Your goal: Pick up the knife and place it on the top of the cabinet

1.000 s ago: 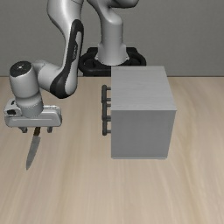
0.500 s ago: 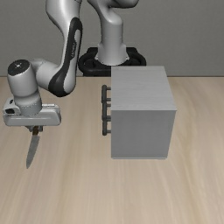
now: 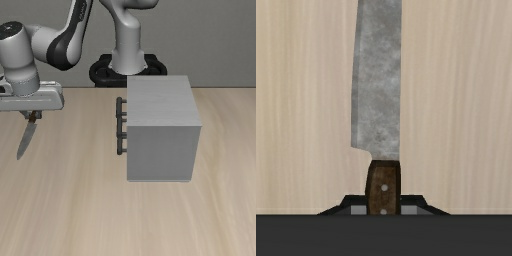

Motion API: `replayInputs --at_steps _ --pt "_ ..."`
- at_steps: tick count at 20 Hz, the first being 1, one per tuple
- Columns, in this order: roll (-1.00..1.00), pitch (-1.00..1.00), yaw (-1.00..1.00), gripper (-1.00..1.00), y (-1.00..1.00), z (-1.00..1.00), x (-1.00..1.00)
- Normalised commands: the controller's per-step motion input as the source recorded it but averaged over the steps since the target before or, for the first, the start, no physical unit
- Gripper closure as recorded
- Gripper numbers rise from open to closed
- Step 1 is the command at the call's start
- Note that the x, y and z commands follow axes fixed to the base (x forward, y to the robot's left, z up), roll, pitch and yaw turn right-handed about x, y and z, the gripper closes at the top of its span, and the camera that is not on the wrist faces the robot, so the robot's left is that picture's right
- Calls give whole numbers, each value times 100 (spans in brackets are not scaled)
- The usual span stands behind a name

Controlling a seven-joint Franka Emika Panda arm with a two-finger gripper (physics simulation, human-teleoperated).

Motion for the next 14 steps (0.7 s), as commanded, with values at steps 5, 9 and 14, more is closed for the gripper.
replayInputs --at_steps 5,9,14 --pt "0 0 0 100 0 100 0" --pt "0 0 0 100 0 100 0" --pt "0 0 0 100 100 0 0"
